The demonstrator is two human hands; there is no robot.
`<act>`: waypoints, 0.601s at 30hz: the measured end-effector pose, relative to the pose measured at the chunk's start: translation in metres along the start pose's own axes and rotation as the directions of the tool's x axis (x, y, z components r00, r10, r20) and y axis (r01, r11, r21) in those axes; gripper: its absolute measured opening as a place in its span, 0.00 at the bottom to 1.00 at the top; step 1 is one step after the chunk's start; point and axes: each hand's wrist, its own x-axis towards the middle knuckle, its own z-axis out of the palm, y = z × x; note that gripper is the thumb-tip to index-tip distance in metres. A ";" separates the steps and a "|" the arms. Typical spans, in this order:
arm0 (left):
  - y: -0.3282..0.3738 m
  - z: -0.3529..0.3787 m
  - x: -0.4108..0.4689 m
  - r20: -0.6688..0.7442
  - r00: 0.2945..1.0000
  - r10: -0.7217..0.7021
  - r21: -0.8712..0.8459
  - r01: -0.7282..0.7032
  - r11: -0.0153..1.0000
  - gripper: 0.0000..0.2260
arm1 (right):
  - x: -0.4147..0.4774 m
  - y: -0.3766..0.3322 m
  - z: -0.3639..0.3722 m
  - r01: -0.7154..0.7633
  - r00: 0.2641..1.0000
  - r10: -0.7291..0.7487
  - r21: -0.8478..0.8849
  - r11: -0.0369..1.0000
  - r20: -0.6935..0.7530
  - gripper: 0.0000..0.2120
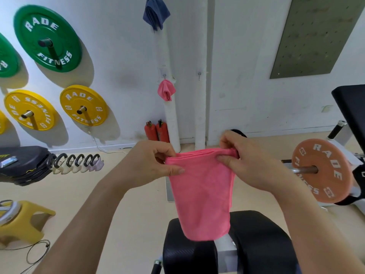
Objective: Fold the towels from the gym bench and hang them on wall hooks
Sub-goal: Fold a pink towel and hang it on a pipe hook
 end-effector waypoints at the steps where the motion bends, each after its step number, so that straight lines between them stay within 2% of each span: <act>1: 0.001 -0.003 0.000 0.023 1.000 -0.012 0.047 0.011 0.999 0.10 | 0.001 -0.001 -0.001 0.036 0.999 -0.035 -0.010 0.999 0.017 0.12; 2: 0.003 -0.005 0.001 0.039 0.999 -0.018 0.100 0.014 0.995 0.07 | 0.003 -0.002 -0.002 0.060 0.997 -0.059 -0.009 0.998 0.039 0.12; 5: 0.006 -0.014 0.001 0.049 0.999 -0.006 0.220 -0.005 0.976 0.10 | 0.006 -0.005 -0.005 0.071 0.990 -0.069 -0.004 0.998 0.125 0.11; 7: 0.006 -0.016 0.001 0.015 1.000 -0.019 0.178 0.016 0.984 0.09 | 0.009 -0.003 -0.009 0.046 0.985 -0.037 -0.047 0.998 0.171 0.13; 12: -0.014 0.004 0.010 -0.077 0.994 -0.081 0.009 0.082 0.997 0.11 | 0.032 0.001 -0.002 -0.010 0.957 0.105 -0.332 0.943 0.269 0.11; 15: -0.045 0.017 0.020 -0.097 0.983 -0.153 0.127 0.165 0.978 0.16 | 0.050 0.010 0.023 -0.114 0.924 0.207 -0.286 0.951 0.321 0.12; 16: -0.057 0.020 0.022 -0.087 0.980 -0.179 0.198 0.193 0.961 0.17 | 0.057 0.015 0.033 -0.168 0.914 0.241 -0.237 0.957 0.325 0.11; 18: -0.075 0.026 0.028 -0.130 0.970 -0.205 0.273 0.234 0.933 0.12 | 0.069 0.025 0.052 -0.314 0.903 0.320 -0.067 0.947 0.289 0.10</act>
